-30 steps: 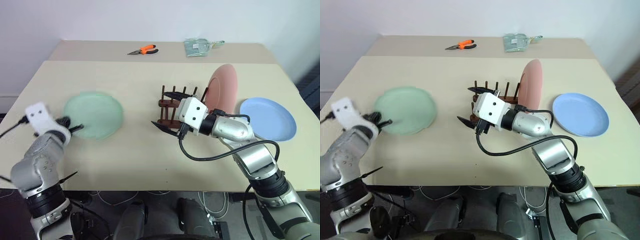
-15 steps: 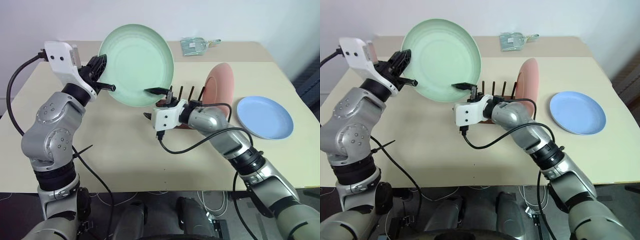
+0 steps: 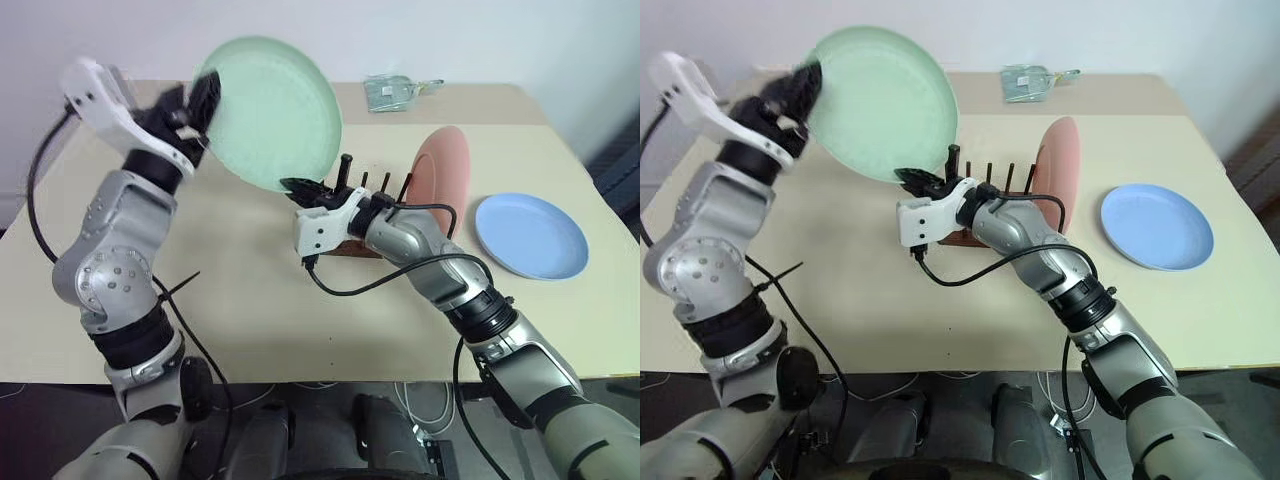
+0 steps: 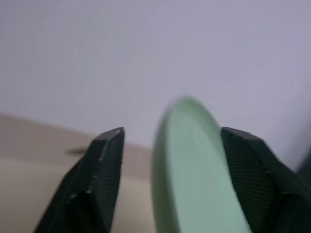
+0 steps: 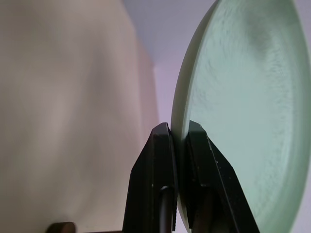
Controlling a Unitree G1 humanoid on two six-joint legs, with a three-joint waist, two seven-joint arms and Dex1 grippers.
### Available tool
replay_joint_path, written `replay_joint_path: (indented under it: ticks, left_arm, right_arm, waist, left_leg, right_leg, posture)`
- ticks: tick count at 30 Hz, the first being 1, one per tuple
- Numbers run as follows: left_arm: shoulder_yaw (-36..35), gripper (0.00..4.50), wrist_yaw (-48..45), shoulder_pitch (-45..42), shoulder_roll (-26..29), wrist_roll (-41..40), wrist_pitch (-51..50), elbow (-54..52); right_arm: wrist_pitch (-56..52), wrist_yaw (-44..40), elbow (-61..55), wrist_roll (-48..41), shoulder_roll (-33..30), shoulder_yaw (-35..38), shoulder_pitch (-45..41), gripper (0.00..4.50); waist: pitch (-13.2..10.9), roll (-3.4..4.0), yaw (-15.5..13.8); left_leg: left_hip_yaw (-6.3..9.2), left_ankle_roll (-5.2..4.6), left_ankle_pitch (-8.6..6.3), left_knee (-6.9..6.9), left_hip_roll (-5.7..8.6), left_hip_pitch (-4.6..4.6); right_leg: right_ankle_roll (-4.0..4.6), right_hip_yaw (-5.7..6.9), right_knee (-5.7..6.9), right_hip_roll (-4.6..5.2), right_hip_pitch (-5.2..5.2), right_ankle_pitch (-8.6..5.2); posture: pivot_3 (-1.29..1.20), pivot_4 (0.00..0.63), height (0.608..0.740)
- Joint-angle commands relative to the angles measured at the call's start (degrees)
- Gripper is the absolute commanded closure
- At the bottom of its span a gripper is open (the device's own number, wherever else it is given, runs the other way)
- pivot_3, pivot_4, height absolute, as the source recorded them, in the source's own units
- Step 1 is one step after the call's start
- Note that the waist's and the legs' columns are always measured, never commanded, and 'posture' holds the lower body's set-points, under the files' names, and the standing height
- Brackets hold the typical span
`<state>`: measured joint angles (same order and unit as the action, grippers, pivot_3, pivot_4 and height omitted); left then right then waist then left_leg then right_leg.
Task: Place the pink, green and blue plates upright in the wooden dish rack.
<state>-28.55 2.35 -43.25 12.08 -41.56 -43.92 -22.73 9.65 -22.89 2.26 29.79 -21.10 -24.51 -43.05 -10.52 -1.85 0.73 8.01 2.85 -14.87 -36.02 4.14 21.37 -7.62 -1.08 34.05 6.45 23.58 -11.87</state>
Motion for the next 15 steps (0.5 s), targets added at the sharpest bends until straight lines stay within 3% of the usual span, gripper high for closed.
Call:
replay_joint_path:
  ticks: [1,3,5,8,11,15]
  left_arm:
    - [2.98,1.52,-1.81,3.03,9.86,13.49,10.38,4.24]
    - [9.68,1.52,-7.88,9.37,16.71,21.63,16.6,6.32]
    - [12.31,1.52,-12.54,14.08,18.7,22.68,20.52,7.46]
    - [16.16,1.52,-24.25,23.72,19.58,18.3,21.61,4.64]
    - [20.61,1.52,-36.54,32.9,21.93,9.42,16.05,-2.56]
    - [26.14,1.52,-43.43,37.53,24.75,8.13,13.82,-6.35]
  right_arm:
    - [-5.66,-2.11,-11.15,-15.23,2.96,10.11,4.21,4.5]
    - [-13.49,-4.66,-18.0,-26.76,5.24,15.66,6.96,4.5]
    - [-22.63,-5.21,-23.47,-36.07,7.08,20.28,8.64,4.5]
    - [-39.01,-2.6,-33.46,-53.38,8.91,28.44,12.53,4.5]
    - [-49.94,2.88,-40.09,-67.43,9.83,34.56,15.53,4.5]
    - [-55.4,7.2,-42.16,-73.42,8.17,37.06,16.91,4.5]
  waist:
    - [0.01,0.05,0.36]
    - [0.01,0.12,0.56]
    - [-0.01,0.18,0.2]
    - [0.01,0.15,-0.37]
    - [-0.03,0.2,-0.07]
    - [-0.15,0.5,0.03]
  left_leg:
    - [-0.04,0.01,0.01,0.05,-0.01,-0.04]
    - [-0.08,0.05,0.03,0.12,-0.05,-0.09]
    - [-0.13,0.0,0.0,0.16,-0.04,-0.09]
    - [0.02,-0.07,-0.04,0.07,-0.03,0.03]
    - [0.03,-0.13,-0.07,0.05,-0.04,0.07]
    - [-0.03,-0.15,-0.09,0.08,-0.09,0.06]
  right_leg:
    - [0.0,-0.04,0.01,-0.01,0.02,0.0]
    - [0.01,-0.14,0.04,-0.08,0.05,0.0]
    - [0.02,-0.22,0.05,-0.1,0.07,0.0]
    - [0.04,-0.16,-0.03,-0.07,0.02,0.0]
    - [0.23,-0.16,-0.04,0.01,0.02,-0.12]
    - [0.51,-0.15,0.01,0.03,0.12,-0.28]
  posture:
    - [0.0,0.15,0.74]
    - [0.0,0.15,0.74]
    - [0.0,0.15,0.74]
    - [0.0,0.15,0.74]
    - [0.0,0.15,0.74]
    - [0.0,0.15,0.74]
